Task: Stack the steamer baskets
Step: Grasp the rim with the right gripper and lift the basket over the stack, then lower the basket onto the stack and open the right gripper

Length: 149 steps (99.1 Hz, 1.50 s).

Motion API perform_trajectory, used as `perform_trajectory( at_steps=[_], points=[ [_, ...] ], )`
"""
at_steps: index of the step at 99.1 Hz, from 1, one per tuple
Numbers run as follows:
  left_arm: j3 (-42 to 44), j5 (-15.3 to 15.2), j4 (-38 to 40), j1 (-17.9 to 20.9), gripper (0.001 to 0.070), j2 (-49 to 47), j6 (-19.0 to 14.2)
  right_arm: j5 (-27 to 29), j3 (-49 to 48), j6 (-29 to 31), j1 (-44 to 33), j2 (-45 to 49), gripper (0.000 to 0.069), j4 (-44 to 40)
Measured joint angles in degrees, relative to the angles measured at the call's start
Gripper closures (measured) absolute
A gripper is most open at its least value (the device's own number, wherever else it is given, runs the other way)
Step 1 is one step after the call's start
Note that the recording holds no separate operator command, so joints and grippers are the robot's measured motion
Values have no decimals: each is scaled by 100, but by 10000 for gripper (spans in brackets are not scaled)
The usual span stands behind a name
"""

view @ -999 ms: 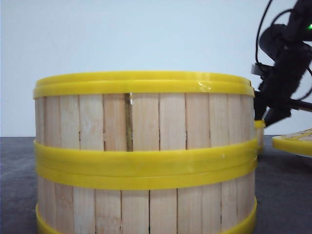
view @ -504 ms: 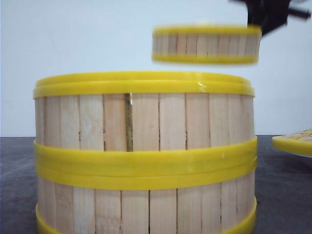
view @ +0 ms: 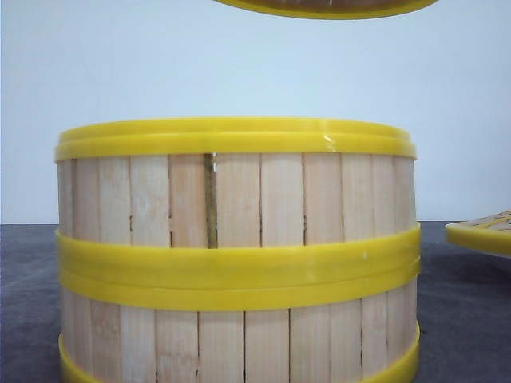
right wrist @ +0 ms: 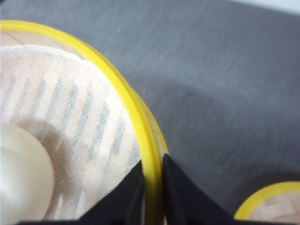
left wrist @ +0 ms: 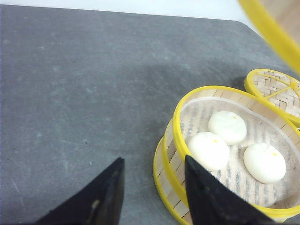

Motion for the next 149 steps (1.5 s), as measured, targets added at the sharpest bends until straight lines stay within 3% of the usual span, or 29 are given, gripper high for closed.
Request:
perform_trajectory(
  at_steps=[46, 90, 149],
  points=[
    [0, -2, -7, 0, 477, 0, 0, 81, -1211, -4, 929, 127, 657, 787],
    [0, 0, -17, 0, 477, 0, 2, 332, -1222, 48, 1237, 737, 657, 852],
    [0, -2, -22, 0, 477, 0, 22, 463, -1224, 28, 1237, 874, 658, 520]
  ],
)
